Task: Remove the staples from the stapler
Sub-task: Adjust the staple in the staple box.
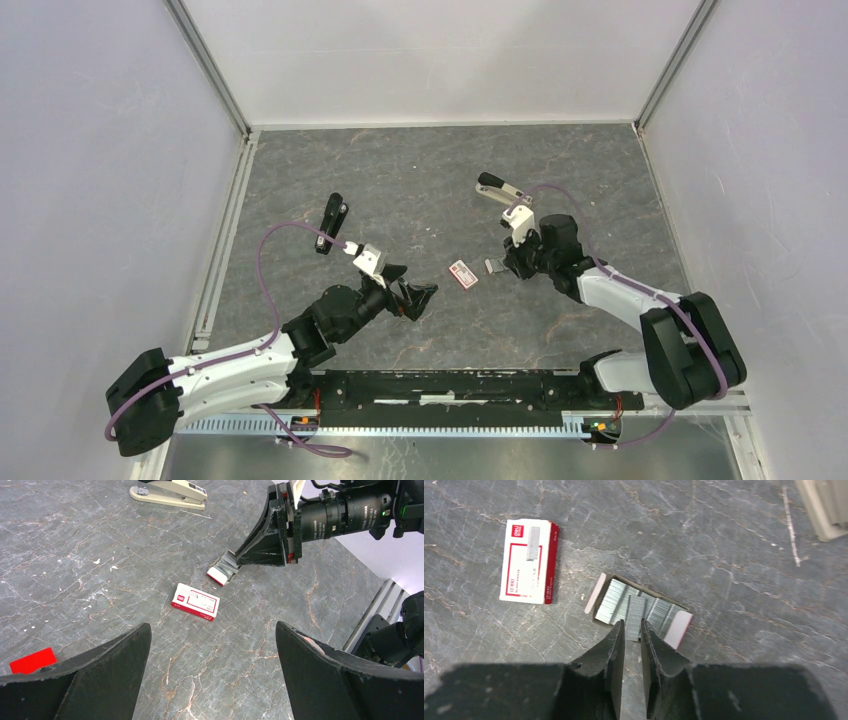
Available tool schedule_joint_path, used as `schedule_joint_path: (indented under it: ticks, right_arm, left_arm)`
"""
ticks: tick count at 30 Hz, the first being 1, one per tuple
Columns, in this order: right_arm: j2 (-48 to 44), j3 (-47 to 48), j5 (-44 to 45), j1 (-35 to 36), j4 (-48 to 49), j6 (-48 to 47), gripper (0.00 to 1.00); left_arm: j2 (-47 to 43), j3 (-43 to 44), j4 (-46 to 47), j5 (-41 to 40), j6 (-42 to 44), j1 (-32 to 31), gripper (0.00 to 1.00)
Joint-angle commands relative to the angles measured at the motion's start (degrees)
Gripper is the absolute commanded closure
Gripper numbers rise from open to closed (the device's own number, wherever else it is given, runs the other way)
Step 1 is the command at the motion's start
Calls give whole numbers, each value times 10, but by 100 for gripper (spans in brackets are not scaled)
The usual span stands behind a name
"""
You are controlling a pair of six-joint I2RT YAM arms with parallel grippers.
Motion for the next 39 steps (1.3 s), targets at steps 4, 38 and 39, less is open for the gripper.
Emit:
schedule_joint_path:
  ticks: [4, 38, 39]
  right_arm:
    - [-36, 18, -6, -23, -25, -55, 81]
    - [25, 47, -31, -24, -67, -89, 76]
    - [26, 47, -31, -24, -66, -88, 76]
  left_arm:
    - [-2, 9, 23, -3, -22, 4, 0]
    - [-23, -6, 18, -11, -28, 4, 0]
    - [-23, -6, 18, -11, -28, 4, 0]
